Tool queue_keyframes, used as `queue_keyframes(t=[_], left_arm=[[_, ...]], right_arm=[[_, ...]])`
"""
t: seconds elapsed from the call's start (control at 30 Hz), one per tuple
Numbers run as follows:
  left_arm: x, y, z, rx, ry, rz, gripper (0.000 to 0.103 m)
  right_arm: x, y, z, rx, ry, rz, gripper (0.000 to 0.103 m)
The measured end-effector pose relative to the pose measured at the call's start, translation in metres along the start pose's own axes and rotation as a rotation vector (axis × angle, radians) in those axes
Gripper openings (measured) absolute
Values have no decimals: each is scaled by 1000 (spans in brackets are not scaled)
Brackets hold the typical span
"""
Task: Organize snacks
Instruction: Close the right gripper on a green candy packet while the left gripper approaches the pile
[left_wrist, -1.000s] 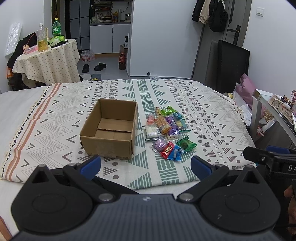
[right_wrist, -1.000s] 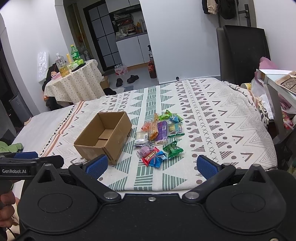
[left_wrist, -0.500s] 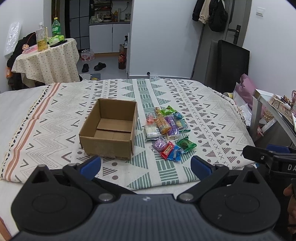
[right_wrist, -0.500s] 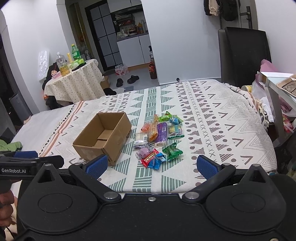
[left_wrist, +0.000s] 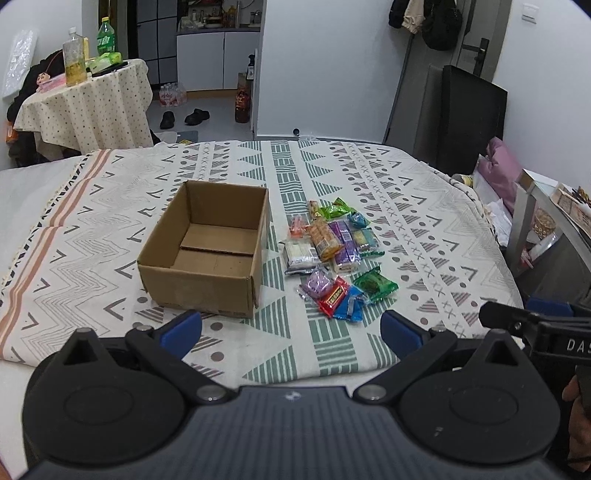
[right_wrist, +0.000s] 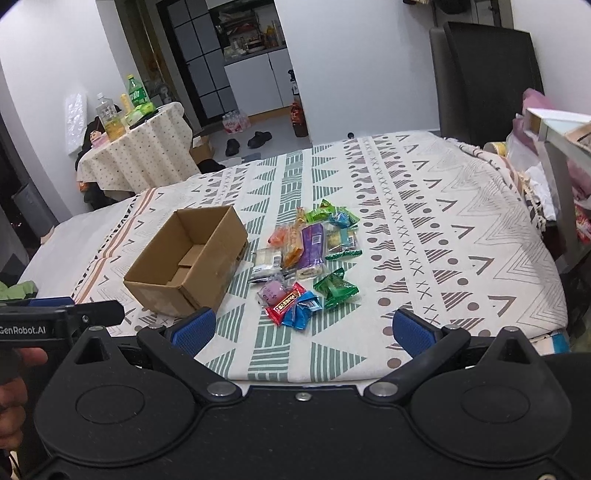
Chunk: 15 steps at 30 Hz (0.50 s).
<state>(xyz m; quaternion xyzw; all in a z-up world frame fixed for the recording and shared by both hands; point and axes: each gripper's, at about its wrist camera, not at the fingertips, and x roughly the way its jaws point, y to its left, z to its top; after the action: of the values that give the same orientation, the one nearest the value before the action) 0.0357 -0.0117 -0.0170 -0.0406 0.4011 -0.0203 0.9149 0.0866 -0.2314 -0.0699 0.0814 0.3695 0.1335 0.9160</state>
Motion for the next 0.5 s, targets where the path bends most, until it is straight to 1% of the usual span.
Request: queue_keyframes(t=[0.1, 0.23, 0.33, 0.43, 0.5], left_arm=[[12, -3, 5, -5, 6, -9, 102], [31, -6, 10, -22, 19, -33, 101], [49, -9, 13, -36, 36, -42, 101], [68, -15, 14, -40, 55, -52, 100], [80, -18, 15, -35, 66, -58, 96]], right_arm=[[12, -7, 3, 10, 6, -9, 102], [28, -22, 8, 59, 17, -16, 101], [42, -32, 11, 71, 37, -17, 90], [55, -44, 12, 111, 58, -10, 89], [63, -50, 12, 141, 70, 4, 89]])
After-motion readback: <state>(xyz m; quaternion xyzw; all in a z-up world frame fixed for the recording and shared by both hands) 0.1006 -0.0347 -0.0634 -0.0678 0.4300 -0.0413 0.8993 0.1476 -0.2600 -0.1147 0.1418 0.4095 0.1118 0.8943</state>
